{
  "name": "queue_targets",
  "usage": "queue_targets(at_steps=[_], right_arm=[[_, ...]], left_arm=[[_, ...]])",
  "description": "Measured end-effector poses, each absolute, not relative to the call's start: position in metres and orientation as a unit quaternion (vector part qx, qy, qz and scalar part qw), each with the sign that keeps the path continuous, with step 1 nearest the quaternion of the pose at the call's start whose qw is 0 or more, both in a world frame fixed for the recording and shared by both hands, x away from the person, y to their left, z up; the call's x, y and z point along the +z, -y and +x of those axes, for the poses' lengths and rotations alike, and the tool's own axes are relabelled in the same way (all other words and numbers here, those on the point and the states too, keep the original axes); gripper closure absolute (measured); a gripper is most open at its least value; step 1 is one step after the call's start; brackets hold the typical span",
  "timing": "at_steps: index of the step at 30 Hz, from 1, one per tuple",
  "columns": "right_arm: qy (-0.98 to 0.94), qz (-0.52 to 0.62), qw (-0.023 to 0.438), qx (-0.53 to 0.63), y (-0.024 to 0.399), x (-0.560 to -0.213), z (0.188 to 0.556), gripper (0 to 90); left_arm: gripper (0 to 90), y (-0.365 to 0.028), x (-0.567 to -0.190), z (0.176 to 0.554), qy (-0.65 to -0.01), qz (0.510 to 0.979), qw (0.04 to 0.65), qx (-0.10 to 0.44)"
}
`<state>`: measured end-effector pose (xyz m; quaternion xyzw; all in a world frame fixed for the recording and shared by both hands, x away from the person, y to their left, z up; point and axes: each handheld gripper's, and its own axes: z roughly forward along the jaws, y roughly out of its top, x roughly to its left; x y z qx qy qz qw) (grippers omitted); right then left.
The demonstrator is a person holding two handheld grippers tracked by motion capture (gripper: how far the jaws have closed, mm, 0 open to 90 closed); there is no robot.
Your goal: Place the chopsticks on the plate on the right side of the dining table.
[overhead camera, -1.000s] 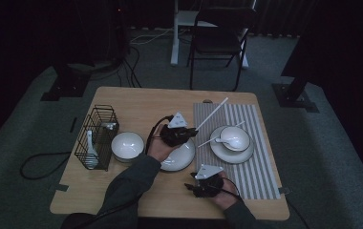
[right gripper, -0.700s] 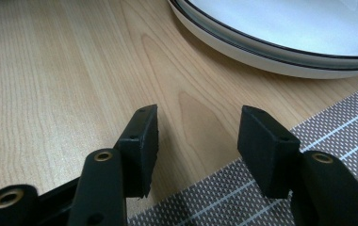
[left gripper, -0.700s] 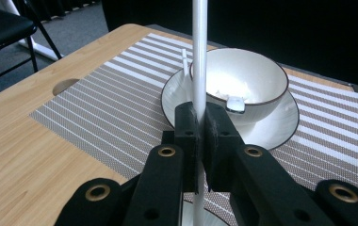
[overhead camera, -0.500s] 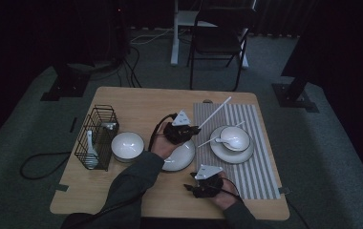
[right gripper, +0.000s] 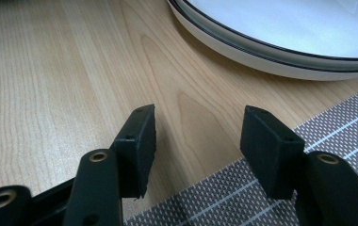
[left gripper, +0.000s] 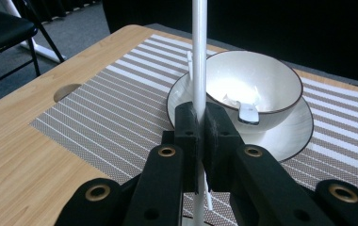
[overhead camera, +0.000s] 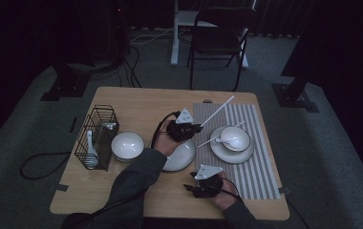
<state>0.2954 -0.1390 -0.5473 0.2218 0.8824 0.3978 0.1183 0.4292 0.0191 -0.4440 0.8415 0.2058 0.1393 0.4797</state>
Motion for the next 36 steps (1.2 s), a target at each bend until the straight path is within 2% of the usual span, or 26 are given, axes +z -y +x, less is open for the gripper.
queue_targets(at_steps=[36], right_arm=[[-0.882,0.222,0.115,0.398,0.139,-0.547,0.296,45.4]], left_arm=[[86.1,-0.003,-0.450,0.449,-0.209,0.851,0.462,0.136]])
